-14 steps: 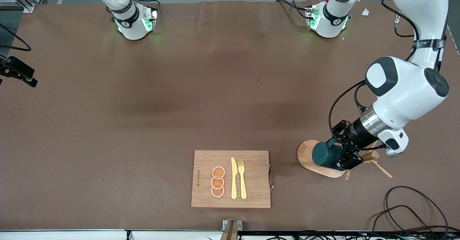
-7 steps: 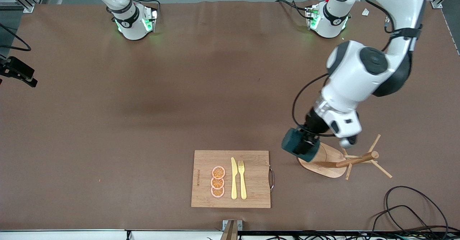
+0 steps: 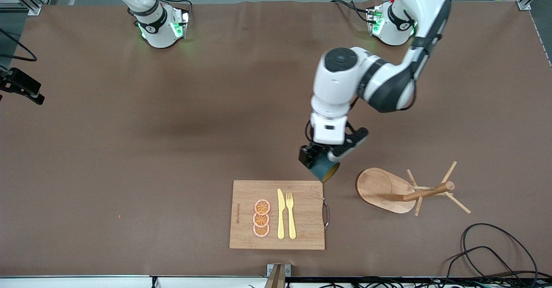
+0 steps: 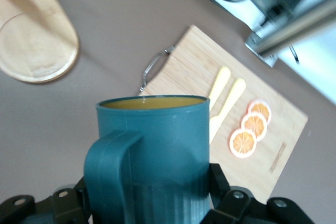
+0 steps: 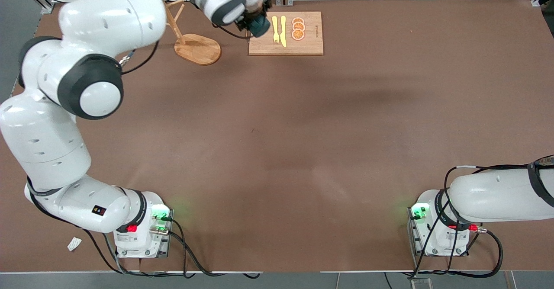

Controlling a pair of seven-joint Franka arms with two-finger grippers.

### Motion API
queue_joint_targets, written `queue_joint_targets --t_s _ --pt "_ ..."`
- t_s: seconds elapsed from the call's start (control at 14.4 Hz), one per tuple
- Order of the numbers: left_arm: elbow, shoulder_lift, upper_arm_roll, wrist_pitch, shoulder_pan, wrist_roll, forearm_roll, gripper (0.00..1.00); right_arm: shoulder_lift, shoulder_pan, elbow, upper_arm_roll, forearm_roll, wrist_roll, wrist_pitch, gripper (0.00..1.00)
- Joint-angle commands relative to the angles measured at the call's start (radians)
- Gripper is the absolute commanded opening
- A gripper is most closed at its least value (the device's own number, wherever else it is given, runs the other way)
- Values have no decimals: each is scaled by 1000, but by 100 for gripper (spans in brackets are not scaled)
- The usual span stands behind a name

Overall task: Transfer cup from left to right arm and place
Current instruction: 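Lift the teal mug off the stand and carry it to mid-table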

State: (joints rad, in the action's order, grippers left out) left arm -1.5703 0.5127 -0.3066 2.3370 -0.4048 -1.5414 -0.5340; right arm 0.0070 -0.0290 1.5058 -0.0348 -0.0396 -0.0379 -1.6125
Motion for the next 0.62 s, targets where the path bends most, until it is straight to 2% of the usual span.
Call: queue_joint_targets --t_s 0.0,0.21,0.42,0.56 --pt "32 53 18 -16 -104 -52 -221 72 -21 -6 24 4 -11 -8 -11 100" --pt "32 110 17 -56 -175 -257 -494 72 -21 -6 24 4 -11 -8 -11 100" --pt "41 196 18 -143 -258 -360 -732 72 -21 -6 25 4 -11 -8 -11 100" --pt "70 251 18 -200 -291 -448 -849 72 -21 -6 25 4 -11 -8 -11 100"
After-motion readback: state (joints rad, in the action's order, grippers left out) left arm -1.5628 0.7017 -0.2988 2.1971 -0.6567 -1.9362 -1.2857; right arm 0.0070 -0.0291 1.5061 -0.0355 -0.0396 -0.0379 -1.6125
